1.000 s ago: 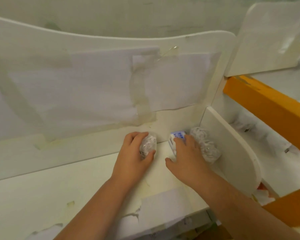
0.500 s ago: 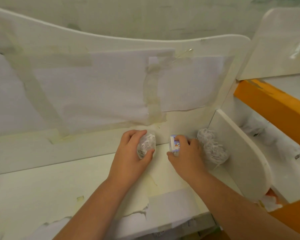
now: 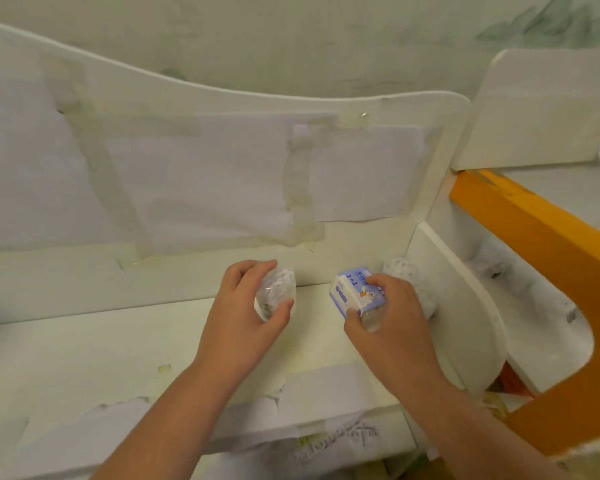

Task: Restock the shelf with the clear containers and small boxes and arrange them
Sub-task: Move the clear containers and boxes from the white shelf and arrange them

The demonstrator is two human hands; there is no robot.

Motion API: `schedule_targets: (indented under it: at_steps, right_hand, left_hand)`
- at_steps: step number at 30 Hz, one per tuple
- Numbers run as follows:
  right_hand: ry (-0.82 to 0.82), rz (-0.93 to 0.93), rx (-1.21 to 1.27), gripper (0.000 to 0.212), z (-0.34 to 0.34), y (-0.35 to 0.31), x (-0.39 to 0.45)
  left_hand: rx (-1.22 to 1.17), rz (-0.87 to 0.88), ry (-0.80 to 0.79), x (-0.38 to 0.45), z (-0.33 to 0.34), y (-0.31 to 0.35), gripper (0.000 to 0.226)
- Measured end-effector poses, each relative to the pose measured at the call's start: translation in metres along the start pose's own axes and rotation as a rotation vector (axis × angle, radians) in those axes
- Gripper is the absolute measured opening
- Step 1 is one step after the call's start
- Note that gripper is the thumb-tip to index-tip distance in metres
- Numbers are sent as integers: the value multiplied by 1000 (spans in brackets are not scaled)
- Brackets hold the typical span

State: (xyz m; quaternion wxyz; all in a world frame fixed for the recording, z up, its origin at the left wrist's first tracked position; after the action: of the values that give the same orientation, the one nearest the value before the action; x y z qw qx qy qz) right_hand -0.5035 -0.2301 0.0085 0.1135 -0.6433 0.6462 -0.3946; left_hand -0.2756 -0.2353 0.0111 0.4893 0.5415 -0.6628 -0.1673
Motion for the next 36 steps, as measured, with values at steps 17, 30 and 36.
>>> schedule_targets:
  at_steps: [17,30,36]
  right_hand:
    - [22,-20,135,55,-255,82,-156]
    - [141,112,32,53,-399,190,-216]
    - [182,174,37,51,-431,250,-213]
  left_hand:
    - [-38,89,-35,-135,84,194,55]
    - [-83,223,-225,-192,209,327,54]
    - [-100,227,-278,-184,270,357,55]
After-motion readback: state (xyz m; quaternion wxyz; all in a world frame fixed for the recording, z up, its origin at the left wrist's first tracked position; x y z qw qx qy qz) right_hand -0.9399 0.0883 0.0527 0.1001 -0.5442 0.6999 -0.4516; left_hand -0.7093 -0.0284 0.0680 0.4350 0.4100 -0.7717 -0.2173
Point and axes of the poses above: each hand's wrist, its own x-axis towards the middle knuckle, its own z-axis out of the palm, y = z × x, the point moved 5 cm from there along x, towards the middle knuckle, and after that the axes turned 8 degrees about -x, right-handed, at the moved point
